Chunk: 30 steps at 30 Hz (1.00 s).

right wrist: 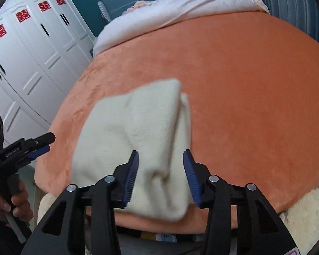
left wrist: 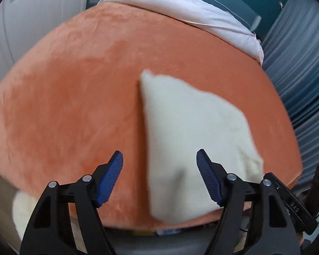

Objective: Fold small clothes

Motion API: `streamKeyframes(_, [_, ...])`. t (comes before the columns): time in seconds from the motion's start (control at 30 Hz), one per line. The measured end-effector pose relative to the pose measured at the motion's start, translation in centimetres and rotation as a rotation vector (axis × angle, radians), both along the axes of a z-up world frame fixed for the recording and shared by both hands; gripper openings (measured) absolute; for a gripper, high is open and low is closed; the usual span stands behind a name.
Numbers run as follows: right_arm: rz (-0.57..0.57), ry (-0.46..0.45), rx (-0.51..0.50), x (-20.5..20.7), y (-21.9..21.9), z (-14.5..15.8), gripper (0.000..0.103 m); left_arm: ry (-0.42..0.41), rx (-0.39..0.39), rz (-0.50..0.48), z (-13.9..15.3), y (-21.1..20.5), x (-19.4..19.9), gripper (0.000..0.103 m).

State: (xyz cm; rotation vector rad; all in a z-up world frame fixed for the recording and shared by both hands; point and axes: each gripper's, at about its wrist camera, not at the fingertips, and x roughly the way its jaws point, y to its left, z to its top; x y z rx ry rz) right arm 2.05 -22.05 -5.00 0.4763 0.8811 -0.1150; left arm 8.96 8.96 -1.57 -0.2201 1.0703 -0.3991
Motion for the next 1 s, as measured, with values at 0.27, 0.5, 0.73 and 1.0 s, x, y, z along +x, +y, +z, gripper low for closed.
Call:
streamKeyframes(0.27, [0.106, -0.013, -0.095, 0.0, 2.5, 2.2, 0.004, -0.072, 0.073, -0.086, 0.8, -3.5, -2.9, 0.071])
streamKeyframes(0.5, [0.085, 0.188, -0.111, 1.5, 1.6, -3.8, 0.0, 0.055, 0.202, -0.078, -4.8, -5.1, -1.9, 0.072])
streamKeyframes(0.73, [0.109, 0.127, -0.203, 1.7, 2.4, -0.4, 0.0, 0.029, 0.243, -0.087, -4.8, -5.5, -2.2, 0.074])
streamKeyframes(1.0, [0.084, 0.132, -0.196, 1.9, 2.0, 0.1, 0.0, 0.008, 0.295, -0.101, -4.2, -6.6, -3.2, 0.073])
